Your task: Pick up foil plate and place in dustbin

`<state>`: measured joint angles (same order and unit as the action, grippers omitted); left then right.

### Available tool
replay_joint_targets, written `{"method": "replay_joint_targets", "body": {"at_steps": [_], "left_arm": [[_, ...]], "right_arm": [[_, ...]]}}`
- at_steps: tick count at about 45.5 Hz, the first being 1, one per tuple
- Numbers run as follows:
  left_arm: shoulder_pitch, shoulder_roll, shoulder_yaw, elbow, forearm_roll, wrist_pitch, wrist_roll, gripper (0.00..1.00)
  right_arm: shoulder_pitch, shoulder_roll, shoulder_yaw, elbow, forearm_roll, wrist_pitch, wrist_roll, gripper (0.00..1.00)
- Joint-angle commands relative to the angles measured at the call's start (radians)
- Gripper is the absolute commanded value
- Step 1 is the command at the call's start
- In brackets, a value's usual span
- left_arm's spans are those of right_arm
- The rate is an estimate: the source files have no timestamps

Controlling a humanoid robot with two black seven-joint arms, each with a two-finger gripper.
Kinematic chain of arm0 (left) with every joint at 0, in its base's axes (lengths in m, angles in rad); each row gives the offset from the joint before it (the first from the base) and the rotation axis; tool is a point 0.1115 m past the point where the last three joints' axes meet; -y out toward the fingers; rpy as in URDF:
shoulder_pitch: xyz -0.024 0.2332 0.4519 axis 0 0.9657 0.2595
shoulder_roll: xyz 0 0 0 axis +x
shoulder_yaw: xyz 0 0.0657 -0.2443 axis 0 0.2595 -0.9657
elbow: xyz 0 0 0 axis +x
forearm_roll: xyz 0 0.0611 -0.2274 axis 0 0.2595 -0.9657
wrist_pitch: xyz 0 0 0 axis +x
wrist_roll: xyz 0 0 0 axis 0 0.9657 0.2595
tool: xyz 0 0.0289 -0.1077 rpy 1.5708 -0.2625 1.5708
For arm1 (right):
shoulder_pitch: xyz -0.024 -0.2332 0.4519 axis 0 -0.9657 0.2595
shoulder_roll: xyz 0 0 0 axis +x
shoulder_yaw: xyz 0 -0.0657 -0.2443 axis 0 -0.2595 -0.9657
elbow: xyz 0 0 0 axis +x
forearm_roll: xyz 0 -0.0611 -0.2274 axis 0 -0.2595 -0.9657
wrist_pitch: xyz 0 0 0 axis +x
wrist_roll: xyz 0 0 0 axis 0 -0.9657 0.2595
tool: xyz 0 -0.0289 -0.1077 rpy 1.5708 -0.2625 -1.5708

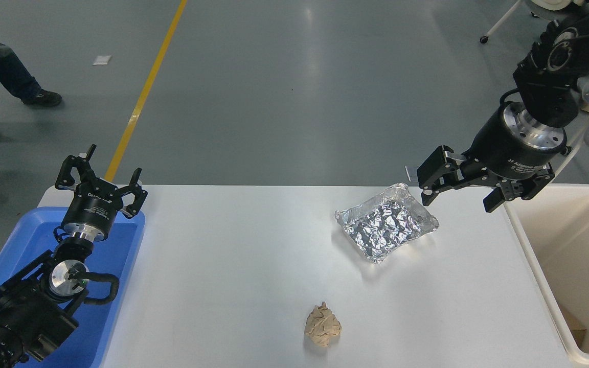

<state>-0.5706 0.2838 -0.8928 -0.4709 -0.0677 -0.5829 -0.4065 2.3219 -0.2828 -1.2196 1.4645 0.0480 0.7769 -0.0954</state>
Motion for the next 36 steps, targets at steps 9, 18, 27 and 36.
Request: {"method": "replay_joint_targets", "body": {"at_steps": [9,18,27,36], "left_arm": [[0.000,0.000,0.000,0.000,0.000,0.000,0.000,0.99],[0.000,0.000,0.000,0.000,0.000,0.000,0.000,0.99],[0.000,0.000,0.000,-0.002,0.000,-0.002,0.000,0.99],[0.000,0.000,0.000,-0.002,-0.001,-0.002,0.000,0.99]], "right_arm": [[-0.039,0.011,0.002,-0.019,0.003,-0.001,0.000,1.00],[-0.045,0.013,0.008,-0.023,0.003,-0.001,0.000,1.00],[-0.049,0.005,0.009,-0.024,0.003,-0.002,0.000,1.00],[-0.049,0.001,-0.006,-0.042,0.006,-0.005,0.003,1.00]]}}
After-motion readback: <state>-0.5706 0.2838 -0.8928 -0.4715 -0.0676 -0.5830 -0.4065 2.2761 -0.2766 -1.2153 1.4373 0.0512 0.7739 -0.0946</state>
